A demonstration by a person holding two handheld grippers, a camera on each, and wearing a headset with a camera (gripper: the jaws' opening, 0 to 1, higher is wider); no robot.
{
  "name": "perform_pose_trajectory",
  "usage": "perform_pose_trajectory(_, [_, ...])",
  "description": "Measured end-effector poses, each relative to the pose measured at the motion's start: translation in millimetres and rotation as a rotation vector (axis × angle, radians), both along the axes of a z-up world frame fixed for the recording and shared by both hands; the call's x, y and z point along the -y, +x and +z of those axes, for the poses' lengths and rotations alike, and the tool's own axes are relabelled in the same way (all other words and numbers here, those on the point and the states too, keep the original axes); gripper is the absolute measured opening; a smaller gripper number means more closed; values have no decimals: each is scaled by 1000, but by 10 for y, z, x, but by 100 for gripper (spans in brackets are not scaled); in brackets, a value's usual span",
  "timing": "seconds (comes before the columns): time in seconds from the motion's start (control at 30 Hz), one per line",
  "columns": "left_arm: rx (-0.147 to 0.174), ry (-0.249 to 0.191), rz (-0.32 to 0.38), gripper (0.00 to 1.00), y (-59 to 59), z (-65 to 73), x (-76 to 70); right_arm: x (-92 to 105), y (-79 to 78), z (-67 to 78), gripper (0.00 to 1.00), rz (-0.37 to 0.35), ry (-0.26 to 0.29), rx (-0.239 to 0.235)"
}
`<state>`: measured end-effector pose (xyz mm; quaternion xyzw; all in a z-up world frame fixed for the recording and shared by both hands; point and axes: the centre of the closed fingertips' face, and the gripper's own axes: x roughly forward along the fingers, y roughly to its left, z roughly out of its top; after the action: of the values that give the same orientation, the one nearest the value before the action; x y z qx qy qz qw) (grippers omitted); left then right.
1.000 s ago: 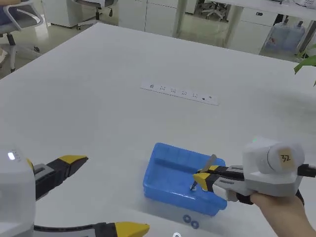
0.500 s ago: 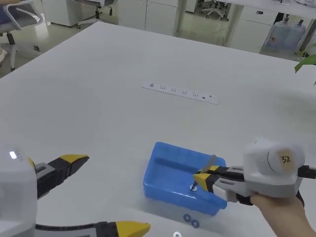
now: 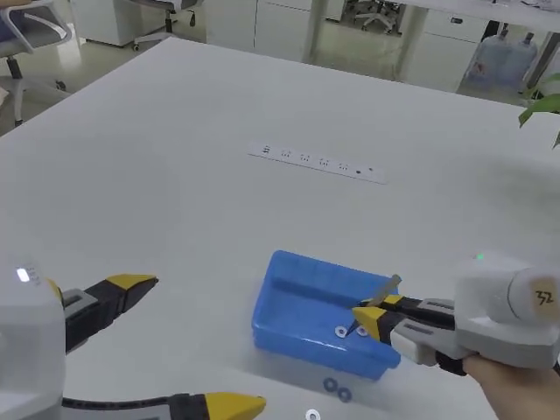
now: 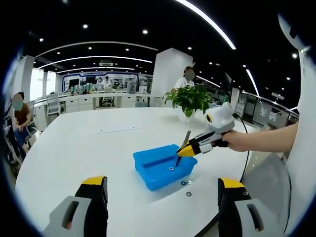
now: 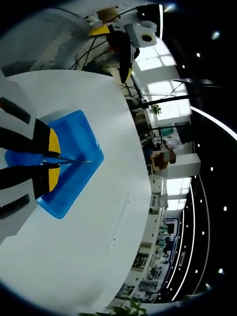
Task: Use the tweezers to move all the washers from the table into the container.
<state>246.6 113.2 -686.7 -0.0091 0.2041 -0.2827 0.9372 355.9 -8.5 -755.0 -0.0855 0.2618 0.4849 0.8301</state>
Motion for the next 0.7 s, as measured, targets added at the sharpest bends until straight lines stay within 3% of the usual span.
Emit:
perform_pose_trajectory(0.23, [4,-9,14,94,19,26,-50,18,-76,201,3,-31,62,22])
perform_pose_trajectory(0.5, [0,-2,-17,93,25,14,54,9,-271,453,3,-25,142,39])
perform_pose_trajectory(0.7, [0,-1,-27,93,24,21,86,33,-435,426,3,1,153,9])
